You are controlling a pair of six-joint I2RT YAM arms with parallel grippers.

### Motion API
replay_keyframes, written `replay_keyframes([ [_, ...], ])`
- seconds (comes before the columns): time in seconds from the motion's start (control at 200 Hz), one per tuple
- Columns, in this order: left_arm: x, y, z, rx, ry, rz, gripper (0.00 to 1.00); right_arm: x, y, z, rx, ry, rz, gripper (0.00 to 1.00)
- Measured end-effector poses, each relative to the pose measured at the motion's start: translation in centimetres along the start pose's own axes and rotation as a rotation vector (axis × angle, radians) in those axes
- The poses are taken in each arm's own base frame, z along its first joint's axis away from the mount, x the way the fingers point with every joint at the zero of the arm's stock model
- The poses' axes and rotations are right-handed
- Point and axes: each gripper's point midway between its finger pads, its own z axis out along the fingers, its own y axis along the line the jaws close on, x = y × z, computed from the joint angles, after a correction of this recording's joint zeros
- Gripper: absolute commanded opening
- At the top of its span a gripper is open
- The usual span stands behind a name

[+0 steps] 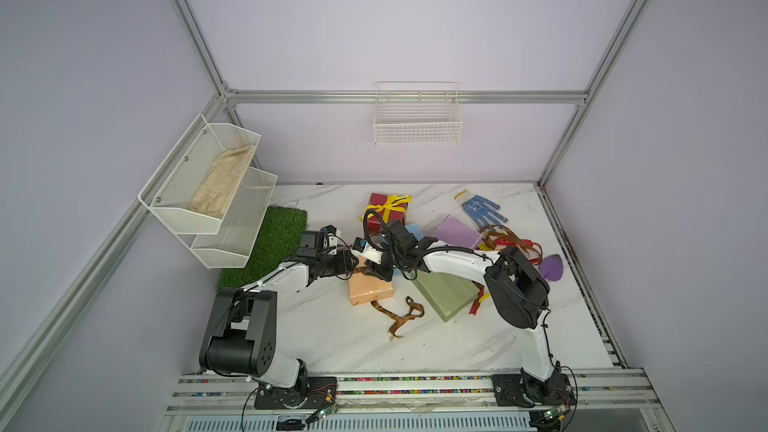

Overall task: Untie the ribbon bows on the gift boxes
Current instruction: Pull the ribbon from the gift box.

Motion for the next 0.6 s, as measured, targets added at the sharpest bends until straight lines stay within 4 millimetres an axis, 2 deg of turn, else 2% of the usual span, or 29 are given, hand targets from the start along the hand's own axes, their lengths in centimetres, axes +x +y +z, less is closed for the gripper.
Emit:
replay_keyframes([
  [0.215, -0.2, 0.0, 0.0, 0.004, -0.007, -0.005, 0.52, -0.3, 0.8, 0.1, -0.036, -0.011, 0.031, 0.00],
  [0.595, -0.3, 0.0, 0.0, 0.004, -0.012, 0.003, 0.52, -1.0, 1.0, -0.6, -0.075, -0.025, 0.129, 0.00],
])
